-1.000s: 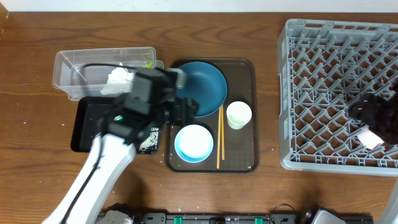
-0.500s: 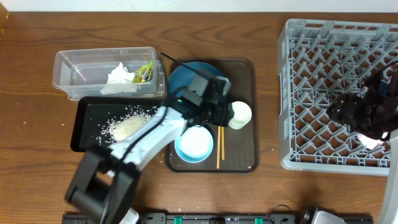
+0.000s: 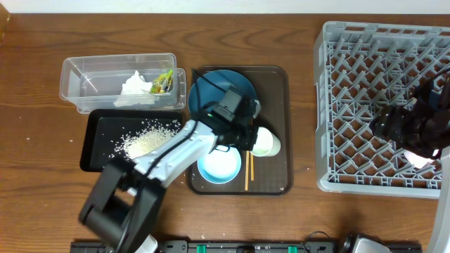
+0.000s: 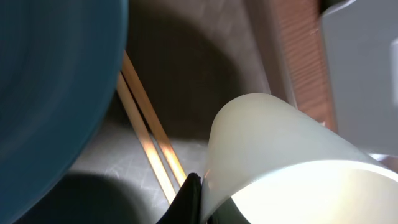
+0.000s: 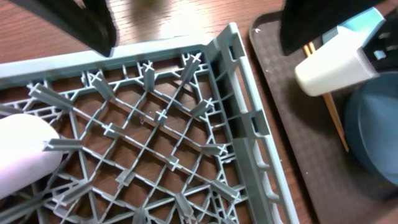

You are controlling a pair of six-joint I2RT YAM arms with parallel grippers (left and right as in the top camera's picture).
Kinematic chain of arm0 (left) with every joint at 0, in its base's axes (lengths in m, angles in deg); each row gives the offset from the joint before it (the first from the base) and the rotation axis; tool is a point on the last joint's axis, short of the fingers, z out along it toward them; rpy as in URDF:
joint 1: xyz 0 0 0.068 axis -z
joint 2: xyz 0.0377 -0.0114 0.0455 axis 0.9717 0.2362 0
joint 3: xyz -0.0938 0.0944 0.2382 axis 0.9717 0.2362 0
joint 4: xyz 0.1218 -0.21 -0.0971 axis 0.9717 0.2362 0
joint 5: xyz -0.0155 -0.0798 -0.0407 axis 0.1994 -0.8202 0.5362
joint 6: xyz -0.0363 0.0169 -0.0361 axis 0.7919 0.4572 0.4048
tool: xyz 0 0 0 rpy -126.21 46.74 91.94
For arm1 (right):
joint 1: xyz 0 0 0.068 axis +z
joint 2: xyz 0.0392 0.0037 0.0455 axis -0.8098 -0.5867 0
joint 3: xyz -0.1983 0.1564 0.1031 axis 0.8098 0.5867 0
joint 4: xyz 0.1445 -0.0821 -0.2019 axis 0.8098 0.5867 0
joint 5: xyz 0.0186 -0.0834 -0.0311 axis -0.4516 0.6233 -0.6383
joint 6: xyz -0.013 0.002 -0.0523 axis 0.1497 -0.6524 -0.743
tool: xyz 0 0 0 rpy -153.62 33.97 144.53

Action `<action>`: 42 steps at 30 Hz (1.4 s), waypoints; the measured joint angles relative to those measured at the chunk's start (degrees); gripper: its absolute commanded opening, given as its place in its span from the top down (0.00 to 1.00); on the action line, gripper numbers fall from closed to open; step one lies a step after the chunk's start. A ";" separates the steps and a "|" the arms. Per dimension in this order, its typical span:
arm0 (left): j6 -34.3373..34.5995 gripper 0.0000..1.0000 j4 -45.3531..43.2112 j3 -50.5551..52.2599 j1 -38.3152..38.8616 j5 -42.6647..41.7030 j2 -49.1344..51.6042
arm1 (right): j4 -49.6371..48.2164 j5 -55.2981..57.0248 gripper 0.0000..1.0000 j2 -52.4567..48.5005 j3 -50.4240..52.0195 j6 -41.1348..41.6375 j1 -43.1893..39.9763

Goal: Sort waste into correct bins and load items into the dishwasher rack
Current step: 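Grasp the white cup with the left gripper and pass it to the right gripper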

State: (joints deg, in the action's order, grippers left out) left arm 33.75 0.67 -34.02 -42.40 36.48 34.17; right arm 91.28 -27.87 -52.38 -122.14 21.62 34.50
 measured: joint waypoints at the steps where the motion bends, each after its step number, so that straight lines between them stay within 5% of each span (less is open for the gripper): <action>1: 0.70 0.94 -0.07 0.00 -0.96 -1.14 -1.75 | 0.13 -0.02 0.08 0.00 0.00 -0.17 0.00; 5: 5.31 0.94 -2.73 -0.07 -5.97 -8.07 -7.78 | -0.28 -5.92 0.08 0.00 0.17 -4.39 0.00; 11: 16.65 0.94 -16.94 -0.46 -13.75 -29.92 -9.07 | -1.88 -27.61 0.01 0.00 3.26 -18.67 0.92; 17: 25.22 0.94 -26.38 -0.46 -12.00 -43.36 -9.05 | -1.97 -48.98 0.01 0.00 8.33 -34.10 6.40; 23: 28.57 0.94 -27.69 -0.46 -8.46 -47.52 -9.05 | -5.31 -57.51 0.05 0.00 9.22 -39.87 11.45; 33: 29.90 0.94 -27.93 -0.46 -6.60 -48.68 -9.03 | -9.11 -62.40 0.28 0.00 9.29 -40.70 13.66; 42: 30.34 0.94 -28.52 -0.46 -6.49 -48.68 -9.05 | -8.33 -62.73 0.28 0.00 9.29 -40.65 13.70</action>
State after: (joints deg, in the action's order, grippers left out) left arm 64.08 -27.85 -34.48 -48.90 -12.20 25.12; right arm 82.95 -90.60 -52.38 -112.85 -19.03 48.21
